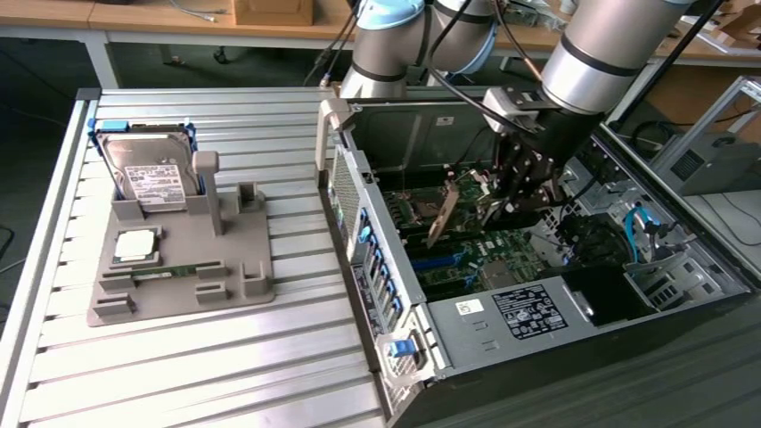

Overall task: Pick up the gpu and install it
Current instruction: 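Insert the gpu into the slot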

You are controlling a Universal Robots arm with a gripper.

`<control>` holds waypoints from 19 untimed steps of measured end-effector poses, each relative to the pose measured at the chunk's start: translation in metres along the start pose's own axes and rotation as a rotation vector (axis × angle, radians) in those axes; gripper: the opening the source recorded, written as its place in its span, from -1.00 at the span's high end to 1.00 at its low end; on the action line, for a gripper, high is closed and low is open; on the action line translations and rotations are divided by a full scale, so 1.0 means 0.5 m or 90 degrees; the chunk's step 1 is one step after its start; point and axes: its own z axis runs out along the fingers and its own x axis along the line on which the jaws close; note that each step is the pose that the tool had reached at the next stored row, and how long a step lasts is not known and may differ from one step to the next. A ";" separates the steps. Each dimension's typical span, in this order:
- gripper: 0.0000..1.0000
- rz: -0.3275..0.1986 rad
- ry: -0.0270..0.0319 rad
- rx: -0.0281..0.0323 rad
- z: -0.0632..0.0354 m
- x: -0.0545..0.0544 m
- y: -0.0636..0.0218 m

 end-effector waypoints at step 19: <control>0.47 -0.003 0.0000 -0.0001 0.006 0.002 0.003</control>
